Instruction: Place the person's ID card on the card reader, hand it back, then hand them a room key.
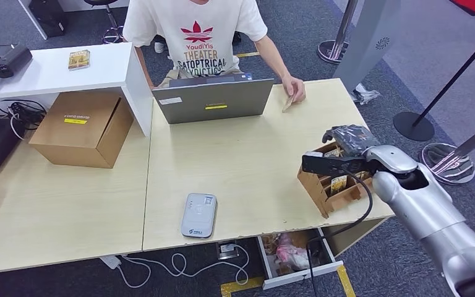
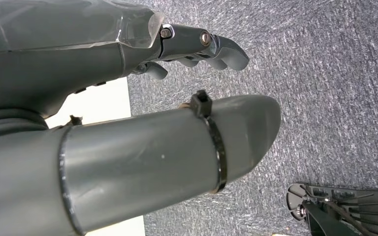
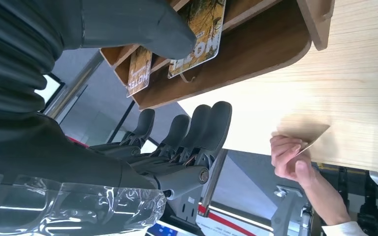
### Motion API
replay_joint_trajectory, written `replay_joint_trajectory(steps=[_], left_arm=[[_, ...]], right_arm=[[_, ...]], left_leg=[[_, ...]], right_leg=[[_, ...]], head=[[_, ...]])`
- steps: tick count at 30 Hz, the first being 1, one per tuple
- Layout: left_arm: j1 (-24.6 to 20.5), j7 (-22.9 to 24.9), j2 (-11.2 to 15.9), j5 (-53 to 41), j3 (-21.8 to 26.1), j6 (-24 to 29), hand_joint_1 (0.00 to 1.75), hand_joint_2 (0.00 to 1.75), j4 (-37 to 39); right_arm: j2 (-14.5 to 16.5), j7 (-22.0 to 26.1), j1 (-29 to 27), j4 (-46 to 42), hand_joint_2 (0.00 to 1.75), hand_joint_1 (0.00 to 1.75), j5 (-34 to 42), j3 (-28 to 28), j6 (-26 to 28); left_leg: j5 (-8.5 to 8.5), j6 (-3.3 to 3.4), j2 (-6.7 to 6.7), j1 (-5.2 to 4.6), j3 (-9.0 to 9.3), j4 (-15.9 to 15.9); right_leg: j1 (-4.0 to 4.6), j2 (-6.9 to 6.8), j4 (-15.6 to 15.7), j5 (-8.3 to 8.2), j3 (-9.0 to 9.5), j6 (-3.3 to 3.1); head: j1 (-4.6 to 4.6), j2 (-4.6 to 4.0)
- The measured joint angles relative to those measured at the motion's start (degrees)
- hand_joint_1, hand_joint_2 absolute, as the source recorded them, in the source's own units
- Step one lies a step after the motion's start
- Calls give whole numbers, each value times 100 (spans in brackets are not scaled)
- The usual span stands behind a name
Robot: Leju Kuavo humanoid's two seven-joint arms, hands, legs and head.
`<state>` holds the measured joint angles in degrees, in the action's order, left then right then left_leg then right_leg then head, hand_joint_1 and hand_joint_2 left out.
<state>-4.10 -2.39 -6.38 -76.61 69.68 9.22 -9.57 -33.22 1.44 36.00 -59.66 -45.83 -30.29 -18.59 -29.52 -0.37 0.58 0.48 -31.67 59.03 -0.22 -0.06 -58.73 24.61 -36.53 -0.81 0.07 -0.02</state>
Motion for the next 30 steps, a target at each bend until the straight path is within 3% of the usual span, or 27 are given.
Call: replay_joint_trajectory(steps=[30], left_arm=[[-1,4,-2,-26,4,23,0,0,0]], right_arm=[[-78,-168,-307,-168,175,92,-5,156,25]], left_leg=[[0,0,0,0,2,0]], right_leg=[[0,0,0,0,0,0]], head=[[0,0]])
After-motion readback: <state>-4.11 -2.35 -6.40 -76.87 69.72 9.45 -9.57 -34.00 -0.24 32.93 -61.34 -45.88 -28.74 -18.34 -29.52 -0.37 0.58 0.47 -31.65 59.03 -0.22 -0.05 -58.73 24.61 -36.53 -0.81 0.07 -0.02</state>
